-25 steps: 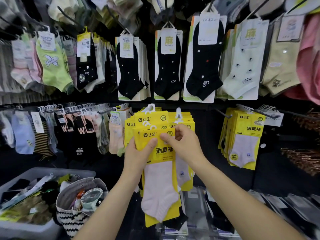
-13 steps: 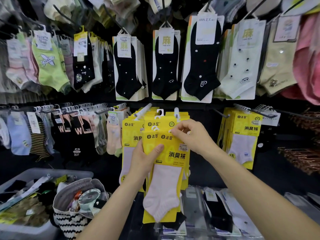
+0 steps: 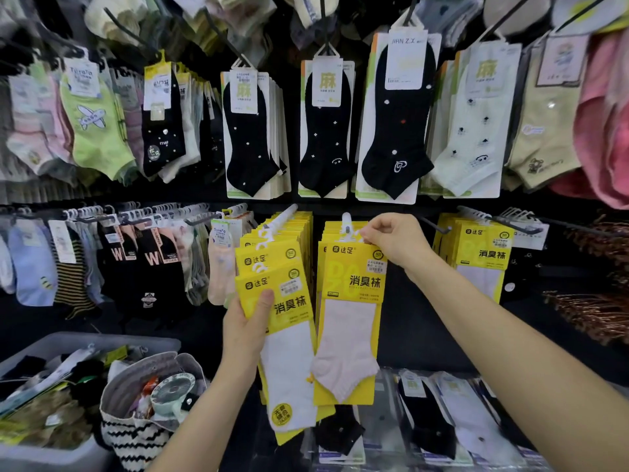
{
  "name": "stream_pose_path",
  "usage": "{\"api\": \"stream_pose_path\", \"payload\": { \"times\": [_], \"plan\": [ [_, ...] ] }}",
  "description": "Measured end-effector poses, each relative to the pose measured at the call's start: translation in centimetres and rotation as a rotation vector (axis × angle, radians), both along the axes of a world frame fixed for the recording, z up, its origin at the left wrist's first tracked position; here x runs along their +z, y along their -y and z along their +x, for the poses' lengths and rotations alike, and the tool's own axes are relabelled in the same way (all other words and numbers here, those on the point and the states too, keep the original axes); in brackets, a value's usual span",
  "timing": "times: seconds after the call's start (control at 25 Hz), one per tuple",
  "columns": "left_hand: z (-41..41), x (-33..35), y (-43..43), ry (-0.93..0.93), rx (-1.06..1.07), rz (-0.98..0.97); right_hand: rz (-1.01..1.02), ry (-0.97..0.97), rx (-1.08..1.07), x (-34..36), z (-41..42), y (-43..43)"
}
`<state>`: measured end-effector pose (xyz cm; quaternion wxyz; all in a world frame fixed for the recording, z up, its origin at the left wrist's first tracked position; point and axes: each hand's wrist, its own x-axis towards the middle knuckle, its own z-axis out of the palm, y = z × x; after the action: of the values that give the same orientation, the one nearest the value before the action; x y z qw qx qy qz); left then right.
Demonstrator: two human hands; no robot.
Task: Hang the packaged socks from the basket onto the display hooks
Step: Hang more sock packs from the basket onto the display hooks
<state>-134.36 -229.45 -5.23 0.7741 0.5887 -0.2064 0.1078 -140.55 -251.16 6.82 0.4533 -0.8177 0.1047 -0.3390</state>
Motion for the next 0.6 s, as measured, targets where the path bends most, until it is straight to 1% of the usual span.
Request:
{"api": "stream_pose_path", "payload": {
  "times": [0.2,0.36,0.52,0.56,0.6],
  "plan": [
    [0.6,-0.2,-1.9,0.009,0.074,0.071,-0.108,-0.016,-0.085,0.6,2.3,-0.3],
    [-0.1,0.4,-2.1,0.031,0.063,0.089,-0.212,-0.054,-0.149,0.5,3.2,-0.3],
    [-0.7,1.2,-2.0,0.023,0.047,0.045,-0.226,-0.107,-0.147,0.2,2.3,0.3],
    [-0.9,1.5,-1.8,0.016,0.032,0.034,-0.226,-0.098,-0.152,0.1,1.9,0.4],
    [-1.2,1.9,-1.5,0.021,0.011,0.032,-0.224,-0.049,-0.16,0.1,1.5,0.3]
  ]
}}
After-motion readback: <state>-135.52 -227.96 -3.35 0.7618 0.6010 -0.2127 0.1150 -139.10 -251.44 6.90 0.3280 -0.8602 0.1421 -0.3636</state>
